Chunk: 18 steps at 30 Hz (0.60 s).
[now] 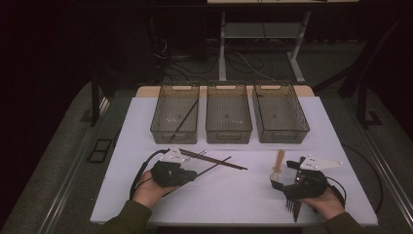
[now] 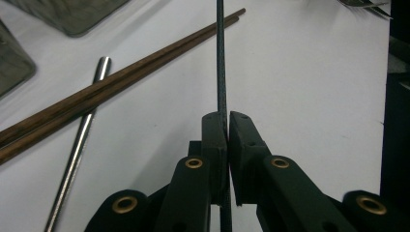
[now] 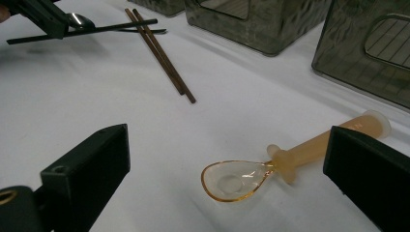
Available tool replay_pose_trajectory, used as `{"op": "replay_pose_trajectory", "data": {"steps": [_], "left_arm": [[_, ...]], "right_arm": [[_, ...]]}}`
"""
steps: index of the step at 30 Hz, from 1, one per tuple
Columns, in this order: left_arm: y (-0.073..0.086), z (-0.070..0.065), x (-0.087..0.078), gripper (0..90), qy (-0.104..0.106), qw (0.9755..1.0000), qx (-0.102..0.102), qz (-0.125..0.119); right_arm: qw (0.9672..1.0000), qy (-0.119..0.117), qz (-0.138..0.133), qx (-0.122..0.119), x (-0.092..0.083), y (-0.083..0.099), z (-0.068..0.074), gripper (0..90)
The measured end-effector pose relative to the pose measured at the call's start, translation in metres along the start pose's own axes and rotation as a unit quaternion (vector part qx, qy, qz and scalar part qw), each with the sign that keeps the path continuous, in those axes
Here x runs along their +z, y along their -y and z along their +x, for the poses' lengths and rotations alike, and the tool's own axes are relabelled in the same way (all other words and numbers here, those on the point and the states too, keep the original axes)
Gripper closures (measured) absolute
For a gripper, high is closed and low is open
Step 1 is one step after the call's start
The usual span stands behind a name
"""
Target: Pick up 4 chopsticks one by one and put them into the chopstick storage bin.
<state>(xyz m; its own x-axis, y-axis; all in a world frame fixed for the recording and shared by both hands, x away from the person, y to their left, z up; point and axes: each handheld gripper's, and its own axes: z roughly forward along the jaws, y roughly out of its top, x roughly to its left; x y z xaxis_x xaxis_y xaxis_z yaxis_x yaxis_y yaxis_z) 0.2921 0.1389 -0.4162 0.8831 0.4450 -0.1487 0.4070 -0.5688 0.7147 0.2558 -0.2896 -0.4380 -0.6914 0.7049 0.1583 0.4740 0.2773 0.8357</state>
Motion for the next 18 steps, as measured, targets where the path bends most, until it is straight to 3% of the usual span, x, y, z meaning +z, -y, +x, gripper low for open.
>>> {"op": "replay_pose_trajectory", "data": {"steps": [18], "left_arm": [[-0.001, 0.015, -0.019, 86.1, -0.028, 0.9992, -0.023, -0.016]], "right_arm": [[1.0, 0.0, 0.001, -0.001, 0.0, 0.0, 0.0, 2.5]]}}
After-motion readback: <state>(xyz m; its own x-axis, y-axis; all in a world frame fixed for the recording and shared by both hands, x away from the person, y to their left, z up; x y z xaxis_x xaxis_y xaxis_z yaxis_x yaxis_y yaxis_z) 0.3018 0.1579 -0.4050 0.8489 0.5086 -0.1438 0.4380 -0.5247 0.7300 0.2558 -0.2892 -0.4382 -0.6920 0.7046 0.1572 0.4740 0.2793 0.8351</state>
